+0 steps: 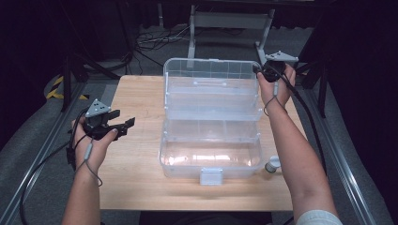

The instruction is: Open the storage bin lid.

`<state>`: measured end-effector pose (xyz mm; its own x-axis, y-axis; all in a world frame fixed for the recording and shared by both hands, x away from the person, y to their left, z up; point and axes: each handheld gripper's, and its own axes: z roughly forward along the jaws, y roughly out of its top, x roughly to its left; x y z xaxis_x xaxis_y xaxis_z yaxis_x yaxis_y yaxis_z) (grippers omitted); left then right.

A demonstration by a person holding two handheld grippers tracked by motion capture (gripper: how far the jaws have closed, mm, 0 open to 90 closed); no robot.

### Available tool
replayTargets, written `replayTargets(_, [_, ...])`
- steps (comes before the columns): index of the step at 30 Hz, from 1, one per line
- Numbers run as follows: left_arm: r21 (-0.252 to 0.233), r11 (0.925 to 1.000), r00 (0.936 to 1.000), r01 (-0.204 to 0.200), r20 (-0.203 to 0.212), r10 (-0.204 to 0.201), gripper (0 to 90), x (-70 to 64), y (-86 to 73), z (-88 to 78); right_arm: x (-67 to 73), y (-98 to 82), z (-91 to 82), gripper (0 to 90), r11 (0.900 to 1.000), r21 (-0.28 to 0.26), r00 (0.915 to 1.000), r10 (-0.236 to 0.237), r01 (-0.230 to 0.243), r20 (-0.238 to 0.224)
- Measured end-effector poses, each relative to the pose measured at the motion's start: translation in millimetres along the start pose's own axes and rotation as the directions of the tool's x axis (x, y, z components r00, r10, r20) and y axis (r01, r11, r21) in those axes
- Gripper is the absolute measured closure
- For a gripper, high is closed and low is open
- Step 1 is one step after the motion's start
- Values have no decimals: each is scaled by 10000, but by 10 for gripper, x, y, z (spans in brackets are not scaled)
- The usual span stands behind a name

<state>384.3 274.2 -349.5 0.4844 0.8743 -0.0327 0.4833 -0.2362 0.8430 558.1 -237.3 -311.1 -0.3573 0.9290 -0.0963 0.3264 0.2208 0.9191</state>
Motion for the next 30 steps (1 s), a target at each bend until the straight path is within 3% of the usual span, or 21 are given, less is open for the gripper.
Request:
replayTargets(11, [27,10000,10000,67,17,-67,349,11,-10,6,-8,-48,87,832,9999,-122,9999,-42,44,95])
replayTargets(30, [117,9997,9998,202,-6,-202,349,46,-37,29,-48,-112,202,832,9994,-193,9995,-303,301,-129])
